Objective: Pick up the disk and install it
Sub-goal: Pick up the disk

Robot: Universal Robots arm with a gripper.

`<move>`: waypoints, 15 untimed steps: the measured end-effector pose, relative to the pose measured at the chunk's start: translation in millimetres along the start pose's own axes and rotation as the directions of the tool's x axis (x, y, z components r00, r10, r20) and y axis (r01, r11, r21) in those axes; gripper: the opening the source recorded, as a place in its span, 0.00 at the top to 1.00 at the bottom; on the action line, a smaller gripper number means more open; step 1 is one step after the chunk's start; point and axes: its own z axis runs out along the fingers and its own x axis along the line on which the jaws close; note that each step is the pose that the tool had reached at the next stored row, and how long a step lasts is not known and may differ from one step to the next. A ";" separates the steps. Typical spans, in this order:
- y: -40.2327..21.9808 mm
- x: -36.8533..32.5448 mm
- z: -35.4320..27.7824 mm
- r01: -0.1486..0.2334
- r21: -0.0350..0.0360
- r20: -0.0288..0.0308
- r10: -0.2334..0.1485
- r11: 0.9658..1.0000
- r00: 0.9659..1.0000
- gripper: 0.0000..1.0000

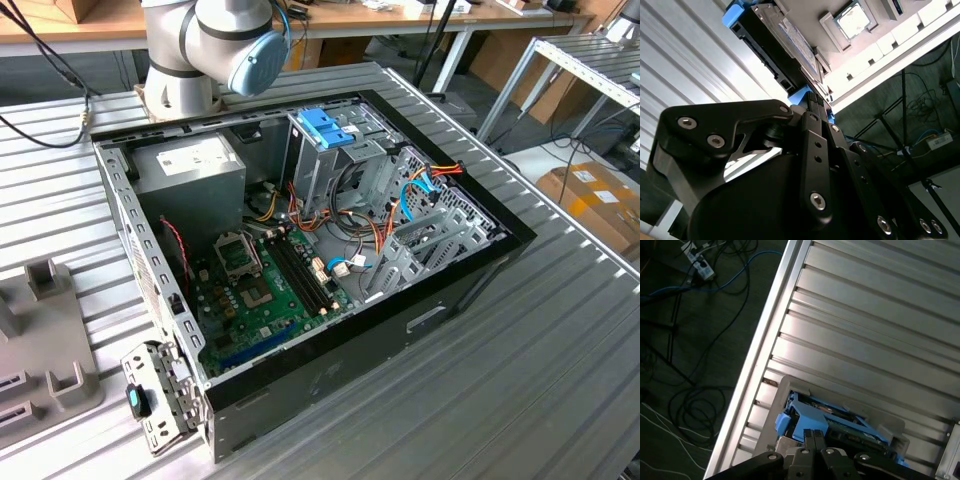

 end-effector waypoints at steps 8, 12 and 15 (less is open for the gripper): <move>0.3 -0.2 0.0 0.027 0.000 0.001 -0.027 1.000 1.000 0.89; 0.7 -0.3 0.0 0.039 0.000 0.001 -0.039 0.999 0.999 0.89; 1.1 -0.4 -0.1 0.049 0.001 0.001 -0.049 0.999 0.999 0.89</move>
